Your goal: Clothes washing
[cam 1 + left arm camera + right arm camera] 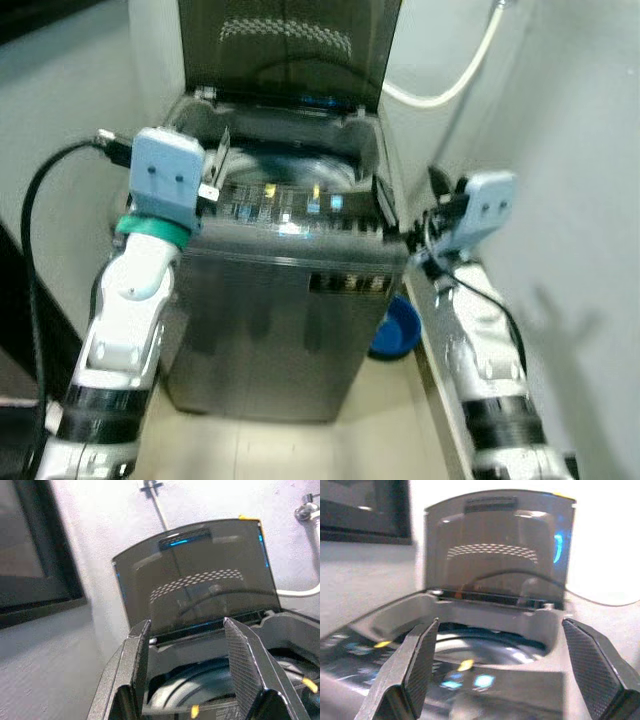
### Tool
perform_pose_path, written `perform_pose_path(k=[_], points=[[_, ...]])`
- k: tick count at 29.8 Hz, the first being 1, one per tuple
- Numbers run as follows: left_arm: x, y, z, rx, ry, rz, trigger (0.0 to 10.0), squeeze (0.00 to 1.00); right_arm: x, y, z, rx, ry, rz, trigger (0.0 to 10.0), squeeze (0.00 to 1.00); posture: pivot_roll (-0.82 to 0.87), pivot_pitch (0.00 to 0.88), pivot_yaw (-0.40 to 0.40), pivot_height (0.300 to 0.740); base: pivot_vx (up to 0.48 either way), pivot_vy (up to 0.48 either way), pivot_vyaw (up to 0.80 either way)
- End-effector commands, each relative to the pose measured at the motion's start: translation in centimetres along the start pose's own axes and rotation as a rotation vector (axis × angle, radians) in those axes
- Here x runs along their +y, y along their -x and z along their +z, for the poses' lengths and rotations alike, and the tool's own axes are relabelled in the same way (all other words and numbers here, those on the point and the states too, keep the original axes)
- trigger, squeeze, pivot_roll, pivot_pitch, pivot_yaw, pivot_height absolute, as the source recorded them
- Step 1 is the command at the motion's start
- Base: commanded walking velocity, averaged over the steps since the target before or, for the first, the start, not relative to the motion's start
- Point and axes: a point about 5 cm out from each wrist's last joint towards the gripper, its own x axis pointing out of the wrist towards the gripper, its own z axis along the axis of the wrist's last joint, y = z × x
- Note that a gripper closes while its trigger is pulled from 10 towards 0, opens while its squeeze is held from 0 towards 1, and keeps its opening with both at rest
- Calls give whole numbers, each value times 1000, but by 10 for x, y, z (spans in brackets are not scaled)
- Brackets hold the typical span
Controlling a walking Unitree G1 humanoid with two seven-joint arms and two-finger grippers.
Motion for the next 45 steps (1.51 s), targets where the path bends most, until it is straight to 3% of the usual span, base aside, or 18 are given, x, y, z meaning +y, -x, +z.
perform_pose_path(k=[1,4,6,8,9,11,14,21,22,23,26,29,33,35,37,38,40,45], points=[[-4,2,-4,20,1,-17,10000,0,0,2,-5,29,15,7,10000,0,41,24,-37,740,0,0,669],[-10,5,-14,93,9,-44,10000,0,0,6,-13,60,29,12,10000,0,42,24,-38,740,0,0,669],[-23,14,-28,186,73,-112,10000,0,-2,14,-26,116,39,8,10000,0,42,23,-38,740,0,0,800],[-56,43,-51,340,155,-260,10000,0,-7,35,-57,252,72,-3,10000,0,44,24,-36,740,0,0,800],[-56,43,-51,340,155,-260,10000,0,-7,35,-57,252,72,-3,10000,0,44,24,-36,740,0,0,800],[-82,70,-65,452,220,-378,10000,0,-10,57,-80,360,83,-10,10000,0,43,26,-36,740,0,0,800],[-99,97,-84,560,248,-440,10000,0,-12,84,-104,485,98,-8,10000,0,45,26,-36,740,0,0,798],[-108,121,-102,663,270,-479,10000,0,-15,110,-124,600,112,-10,10000,0,43,27,-37,740,0,0,794],[-112,135,-113,723,257,-485,10000,0,-17,127,-135,678,119,-20,10000,0,43,26,-37,740,0,0,794],[-112,135,-113,723,257,-485,10000,0,-17,127,-135,678,119,-20,10000,0,43,26,-37,740,0,0,794],[-121,172,-138,876,233,-487,10000,0,-25,177,-160,898,125,-70,10000,0,36,22,-33,740,0,0,794],[-121,176,-141,900,234,-484,10000,0,-26,183,-163,927,126,-78,10000,0,36,22,-33,740,0,0,794],[-113,213,-166,1051,153,-457,10000,0,-31,232,-176,1120,75,-209,10000,0,36,19,-30,740,0,0,794],[-112,217,-169,1064,143,-455,10000,0,-32,236,-176,1134,71,-221,10000,0,36,19,-30,740,0,0,794],[-109,239,-179,1167,117,-472,10000,0,-32,251,-179,1190,33,-266,10000,0,33,15,-27,740,0,0,794],[-109,239,-179,1167,117,-472,10000,0,-32,251,-179,1190,33,-266,10000,0,33,15,-27,740,0,0,794],[-109,258,-185,1259,136,-468,10000,0,-29,262,-181,1238,8,-281,10000,0,30,7,-21,740,0,0,794],[-116,273,-186,1287,125,-500,10000,0,-22,265,-184,1249,-7,-265,10000,0,27,3,-19,740,0,0,793]])
